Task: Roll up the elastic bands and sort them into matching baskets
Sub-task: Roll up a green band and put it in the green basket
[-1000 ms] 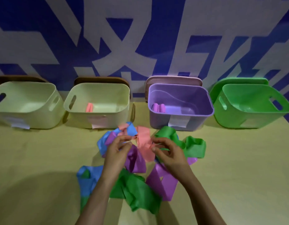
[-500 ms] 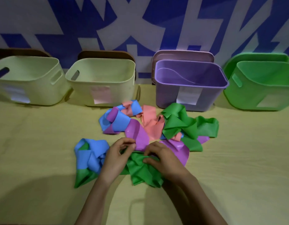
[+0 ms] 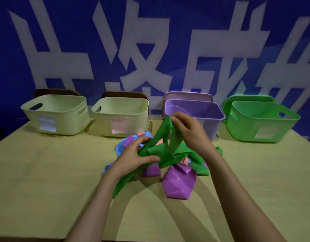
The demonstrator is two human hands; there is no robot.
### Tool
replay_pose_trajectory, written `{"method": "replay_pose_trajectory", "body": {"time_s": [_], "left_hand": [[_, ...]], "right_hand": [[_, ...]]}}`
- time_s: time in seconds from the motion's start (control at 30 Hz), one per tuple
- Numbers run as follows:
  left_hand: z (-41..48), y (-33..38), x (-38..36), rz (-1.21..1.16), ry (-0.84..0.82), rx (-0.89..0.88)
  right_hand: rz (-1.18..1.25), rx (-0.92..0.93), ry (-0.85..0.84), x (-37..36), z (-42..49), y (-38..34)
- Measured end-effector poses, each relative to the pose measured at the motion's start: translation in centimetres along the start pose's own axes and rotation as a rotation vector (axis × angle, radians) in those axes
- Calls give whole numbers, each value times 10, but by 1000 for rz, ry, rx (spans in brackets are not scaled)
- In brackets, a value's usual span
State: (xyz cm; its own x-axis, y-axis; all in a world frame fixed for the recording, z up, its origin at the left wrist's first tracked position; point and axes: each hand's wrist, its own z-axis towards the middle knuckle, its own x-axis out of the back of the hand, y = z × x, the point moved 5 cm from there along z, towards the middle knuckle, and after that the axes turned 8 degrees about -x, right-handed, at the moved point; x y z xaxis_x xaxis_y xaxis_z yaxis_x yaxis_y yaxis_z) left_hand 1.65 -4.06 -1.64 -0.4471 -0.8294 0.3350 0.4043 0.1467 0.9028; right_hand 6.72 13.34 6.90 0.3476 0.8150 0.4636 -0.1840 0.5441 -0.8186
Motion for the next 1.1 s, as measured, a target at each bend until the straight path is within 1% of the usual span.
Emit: {"method": "replay_pose_trajectory", "body": {"time_s": [0.07,0.17,0.23,0.33,0.47,0.57,0.6,0.7,0.83,0.9,0.97,1.0,1.03,1.1], "left_hand": [[7,5,-1,-15,-7,-9],[17,18,2,-132,63,-17],[24,28,2,-192,49,-15],[35,39,0,-160,29,-35],[44,48,4,-222,96,-75],[49,54,6,-350,134,-105],[51,55,8,-393,166,-101],[55,61,9,-507,218,-89],[55,67,16,-646,165,-91],[54,71,27,-654,180,-107],[55,77,37,-673,220,-131],[57,81,41,-669,246,-140],[60,85,43,-648,259,-152],[66,96,42,-550,235,-187]], "right_hand": [[60,4,25,12,16,-17],[144,6,-3,22,34,-38],[245,-17,12,35,44,-51],[334,-65,32,56,61,-64],[393,-99,109,78,74,-62],[604,-141,111,88,77,-53],[639,-162,127,91,77,-50],[594,-250,194,96,79,-37],[575,-326,318,110,74,-14],[444,-361,328,118,67,-3],[204,-388,263,116,59,11],[91,-382,197,112,55,18],[12,-371,107,105,53,24],[-65,-370,-102,90,47,35]]}}
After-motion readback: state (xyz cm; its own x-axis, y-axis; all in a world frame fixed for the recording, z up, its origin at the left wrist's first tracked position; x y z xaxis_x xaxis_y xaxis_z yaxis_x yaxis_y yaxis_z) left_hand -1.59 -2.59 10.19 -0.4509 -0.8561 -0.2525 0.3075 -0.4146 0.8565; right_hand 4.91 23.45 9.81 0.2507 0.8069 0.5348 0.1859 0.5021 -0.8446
